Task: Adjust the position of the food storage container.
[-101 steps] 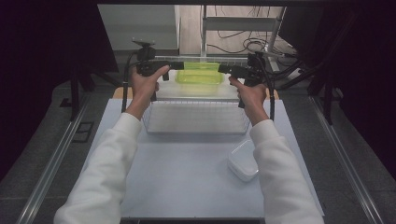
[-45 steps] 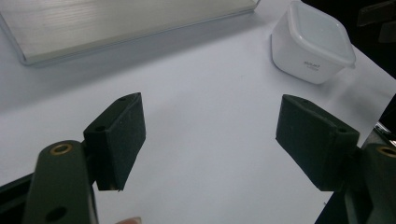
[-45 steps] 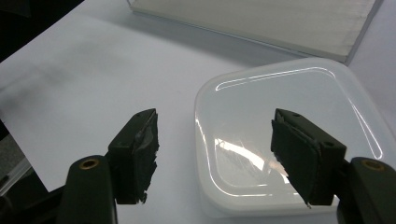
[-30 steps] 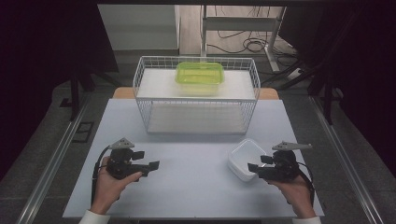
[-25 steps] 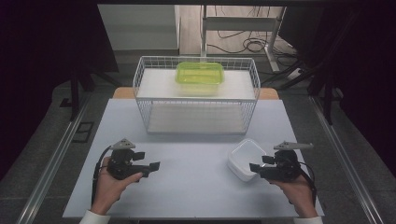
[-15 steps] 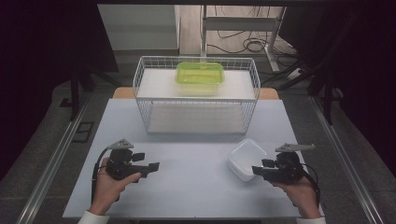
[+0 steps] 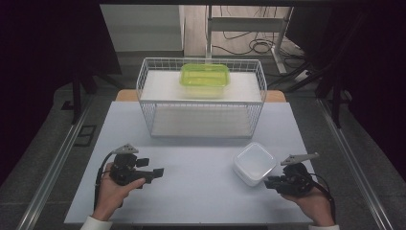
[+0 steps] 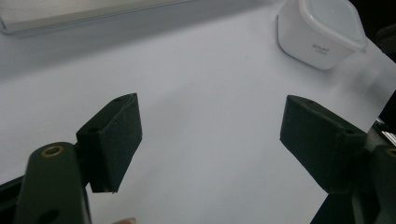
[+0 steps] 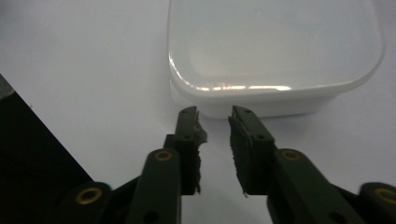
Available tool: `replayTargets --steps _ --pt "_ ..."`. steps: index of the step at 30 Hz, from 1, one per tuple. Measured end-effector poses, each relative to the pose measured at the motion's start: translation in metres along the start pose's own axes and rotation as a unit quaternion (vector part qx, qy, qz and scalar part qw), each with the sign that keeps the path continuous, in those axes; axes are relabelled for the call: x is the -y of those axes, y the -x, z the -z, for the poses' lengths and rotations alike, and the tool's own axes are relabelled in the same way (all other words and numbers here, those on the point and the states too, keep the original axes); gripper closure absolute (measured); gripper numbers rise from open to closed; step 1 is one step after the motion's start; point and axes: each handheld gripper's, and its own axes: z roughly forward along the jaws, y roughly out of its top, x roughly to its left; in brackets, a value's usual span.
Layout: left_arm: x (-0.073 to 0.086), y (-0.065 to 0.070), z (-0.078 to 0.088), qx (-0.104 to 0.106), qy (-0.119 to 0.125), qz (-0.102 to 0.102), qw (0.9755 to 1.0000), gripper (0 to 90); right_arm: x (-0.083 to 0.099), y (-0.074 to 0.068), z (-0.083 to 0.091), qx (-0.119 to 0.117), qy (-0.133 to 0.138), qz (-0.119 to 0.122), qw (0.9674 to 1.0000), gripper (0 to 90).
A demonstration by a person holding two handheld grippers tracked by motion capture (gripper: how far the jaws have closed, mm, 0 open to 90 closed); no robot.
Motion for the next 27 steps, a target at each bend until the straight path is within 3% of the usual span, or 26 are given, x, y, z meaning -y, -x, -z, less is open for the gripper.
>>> replayTargets --steps 3,6,8,16,27 --pt "0.001 -0.001 -0.002 0.001 -0.005 0.001 1.0000 20.4 0.003 0.000 -0.009 0.017 -0.037 0.011 0.9991 86.4" --pt "0.001 -0.001 -0.003 0.000 -0.007 0.001 1.0000 20.5 0.004 0.000 -0.015 0.027 -0.056 0.017 0.9979 88.6" --pt "0.002 -0.001 -0.004 0.001 -0.008 0.001 1.0000 20.5 0.004 -0.002 -0.021 0.021 -0.068 0.027 0.9971 88.9" --pt "0.002 0.000 -0.006 0.001 -0.011 -0.001 0.9999 20.7 -0.001 -0.009 -0.036 0.027 -0.084 0.041 0.9952 88.9" --pt "0.003 -0.002 -0.006 -0.001 -0.010 0.003 0.9999 20.7 -0.013 -0.017 -0.048 0.038 -0.085 0.049 0.9945 89.0"
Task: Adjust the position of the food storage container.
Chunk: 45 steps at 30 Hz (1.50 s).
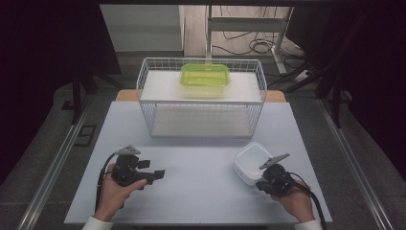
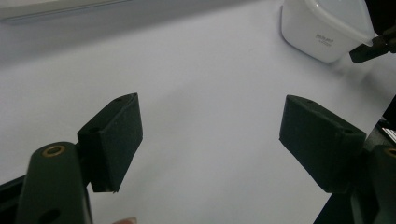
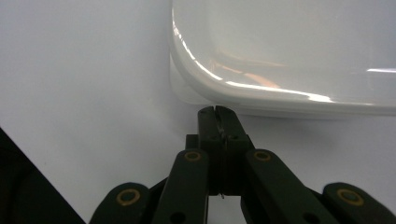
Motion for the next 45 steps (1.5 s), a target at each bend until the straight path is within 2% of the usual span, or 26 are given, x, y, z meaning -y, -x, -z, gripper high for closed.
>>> replayTargets --steps 11,19,23,24,25,26,30,31,32,35,38,40,41,42,45 --pt "0.000 -0.001 -0.001 -0.002 -0.003 0.000 1.0000 20.6 -0.026 -0.015 -0.018 0.004 0.012 -0.006 0.9999 89.0" --pt "0.002 -0.003 -0.001 -0.003 -0.003 0.003 1.0000 20.6 -0.027 -0.017 -0.021 0.005 0.019 -0.004 0.9998 89.0" --pt "0.002 -0.003 0.000 -0.002 -0.001 0.004 1.0000 20.7 -0.025 -0.018 -0.013 -0.001 0.020 0.001 0.9998 89.0" --pt "0.002 -0.003 0.000 -0.002 -0.001 0.004 1.0000 20.7 -0.024 -0.017 -0.001 -0.007 0.034 -0.002 0.9994 89.0" --pt "0.002 -0.003 0.000 -0.002 -0.001 0.004 1.0000 20.7 -0.024 -0.017 -0.001 -0.007 0.034 -0.002 0.9994 89.0" --pt "0.002 -0.003 0.000 -0.003 -0.002 0.004 1.0000 20.7 -0.024 -0.016 0.006 -0.012 0.044 -0.003 0.9990 89.0" --pt "0.002 -0.003 -0.002 -0.003 -0.005 0.004 1.0000 20.7 -0.026 0.000 0.036 -0.009 0.088 -0.022 0.9958 89.0" --pt "0.002 -0.003 -0.003 -0.003 -0.006 0.003 1.0000 20.7 -0.028 0.010 0.048 -0.002 0.106 -0.032 0.9939 89.0" --pt "0.002 -0.003 -0.003 -0.003 -0.008 0.002 1.0000 20.7 -0.028 0.010 0.048 -0.002 0.106 -0.032 0.9939 89.0" --pt "0.002 -0.002 -0.005 -0.003 -0.011 0.001 0.9999 20.6 -0.032 0.028 0.058 0.015 0.121 -0.048 0.9914 89.0" --pt "0.002 -0.002 -0.006 -0.003 -0.012 0.001 0.9999 20.6 -0.036 0.047 0.056 0.035 0.123 -0.067 0.9896 89.0" --pt "0.002 -0.002 -0.005 -0.003 -0.010 0.002 0.9999 20.6 -0.040 0.058 0.051 0.045 0.117 -0.076 0.9891 89.0" --pt "0.002 -0.002 -0.004 -0.003 -0.009 0.003 1.0000 20.6 -0.044 0.068 0.046 0.057 0.112 -0.081 0.9887 89.0" --pt "0.002 -0.002 -0.004 -0.003 -0.008 0.004 1.0000 20.6 -0.044 0.068 0.046 0.057 0.112 -0.081 0.9887 89.0" --pt "0.003 -0.002 -0.002 -0.004 -0.005 0.003 1.0000 20.8 -0.048 0.083 0.037 0.074 0.100 -0.091 0.9880 89.0"
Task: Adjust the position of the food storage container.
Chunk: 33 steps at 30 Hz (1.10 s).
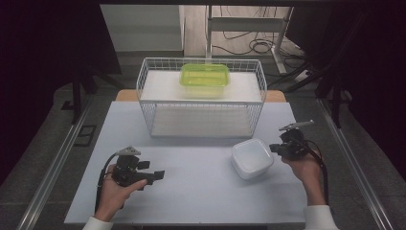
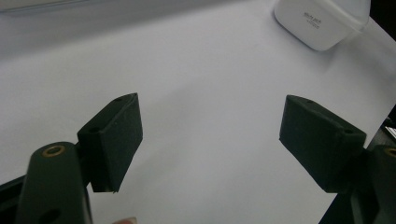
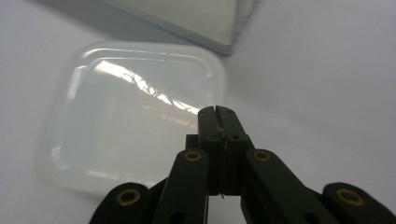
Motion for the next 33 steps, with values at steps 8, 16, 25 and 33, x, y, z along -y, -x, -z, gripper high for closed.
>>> replayTargets --steps 8,16,25,33 --pt "0.001 -0.001 0.003 0.001 0.006 0.002 1.0000 21.0 0.003 0.010 -0.029 0.013 -0.051 0.003 0.9986 89.0" --pt "0.001 0.000 0.001 0.001 0.010 -0.002 0.9999 21.6 0.006 0.002 -0.033 0.008 -0.063 0.018 0.9978 89.1" --pt "0.001 0.000 0.001 0.001 0.007 -0.002 1.0000 21.5 0.006 -0.024 -0.040 -0.030 -0.062 0.039 0.9969 89.0" --pt "0.001 0.000 0.001 0.003 0.007 -0.003 1.0000 21.3 0.002 -0.047 -0.046 -0.051 -0.063 0.057 0.9951 89.0"
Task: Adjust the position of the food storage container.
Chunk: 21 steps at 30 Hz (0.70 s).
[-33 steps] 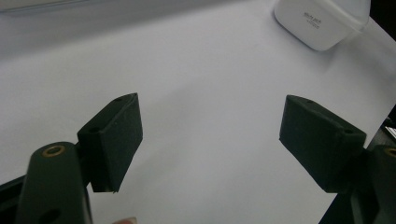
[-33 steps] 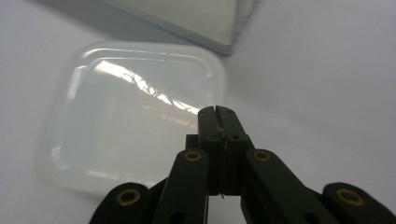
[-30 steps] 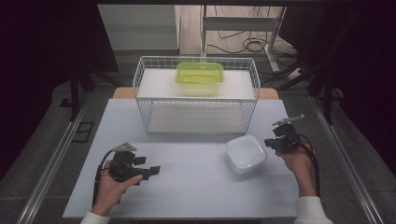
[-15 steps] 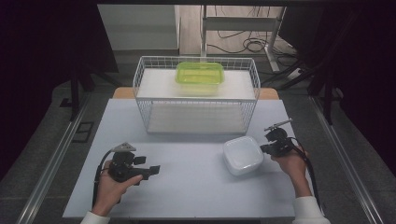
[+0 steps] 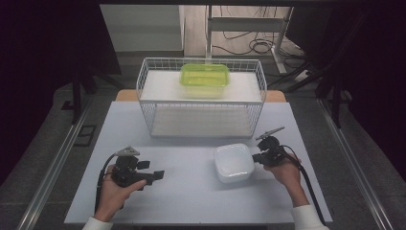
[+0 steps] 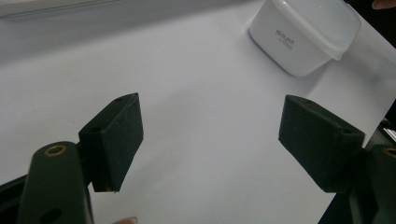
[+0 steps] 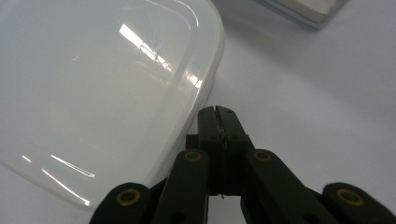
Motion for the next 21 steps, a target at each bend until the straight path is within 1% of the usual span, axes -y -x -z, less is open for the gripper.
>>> replayTargets --steps 2,3,4,5,6,7,9,11,13,15,16,17,18,19,20,21 --pt "0.000 0.000 0.000 0.000 0.000 0.000 1.0000 21.3 -0.002 -0.006 -0.002 -0.007 0.001 0.005 1.0000 89.0" --pt "0.000 0.000 0.000 0.000 0.000 0.000 1.0000 21.3 -0.004 -0.013 -0.004 -0.015 0.000 0.011 0.9998 89.0" --pt "0.000 0.000 0.000 0.000 0.000 0.000 1.0000 21.3 -0.004 -0.013 -0.004 -0.015 0.000 0.011 0.9998 89.0" --pt "0.000 0.000 0.000 -0.001 -0.001 -0.001 1.0000 21.3 -0.005 -0.016 -0.005 -0.016 -0.002 0.018 0.9997 89.0" --pt "0.000 0.000 0.000 -0.001 -0.002 -0.001 1.0000 21.3 -0.007 -0.024 -0.008 -0.017 -0.006 0.027 0.9995 89.0" --pt "0.000 0.001 0.000 -0.001 -0.002 -0.002 1.0000 21.3 -0.007 -0.024 -0.008 -0.017 -0.006 0.027 0.9995 89.0" --pt "0.000 0.001 0.000 -0.001 -0.002 -0.003 1.0000 21.3 -0.011 -0.033 -0.011 -0.021 -0.007 0.037 0.9991 89.0" --pt "0.000 0.001 0.000 0.000 -0.002 -0.003 1.0000 21.3 -0.012 -0.035 -0.012 -0.024 -0.007 0.039 0.9989 89.0" --pt "0.000 0.002 -0.001 0.000 -0.003 -0.003 1.0000 21.3 -0.013 -0.042 -0.015 -0.036 -0.008 0.044 0.9983 89.0" --pt "0.000 0.002 -0.001 0.001 -0.006 -0.004 1.0000 21.3 -0.015 -0.047 -0.018 -0.035 -0.010 0.050 0.9981 89.0" --pt "0.000 0.002 -0.001 0.001 -0.006 -0.004 1.0000 21.3 -0.015 -0.047 -0.018 -0.035 -0.010 0.050 0.9981 89.0" --pt "0.000 0.002 -0.002 0.001 -0.007 -0.005 1.0000 21.2 -0.017 -0.053 -0.020 -0.038 -0.009 0.056 0.9977 89.0" --pt "0.000 0.002 -0.002 0.001 -0.008 -0.005 1.0000 21.2 -0.017 -0.053 -0.020 -0.038 -0.009 0.056 0.9977 89.0" --pt "0.000 0.002 -0.002 0.000 -0.008 -0.005 1.0000 21.2 -0.019 -0.058 -0.021 -0.043 -0.010 0.062 0.9971 89.0" --pt "0.000 0.002 -0.002 0.000 -0.008 -0.005 1.0000 21.2 -0.019 -0.058 -0.021 -0.043 -0.010 0.062 0.9971 89.0" --pt "0.000 0.002 -0.003 0.000 -0.008 -0.004 1.0000 21.2 -0.020 -0.063 -0.024 -0.048 -0.011 0.070 0.9964 89.0"
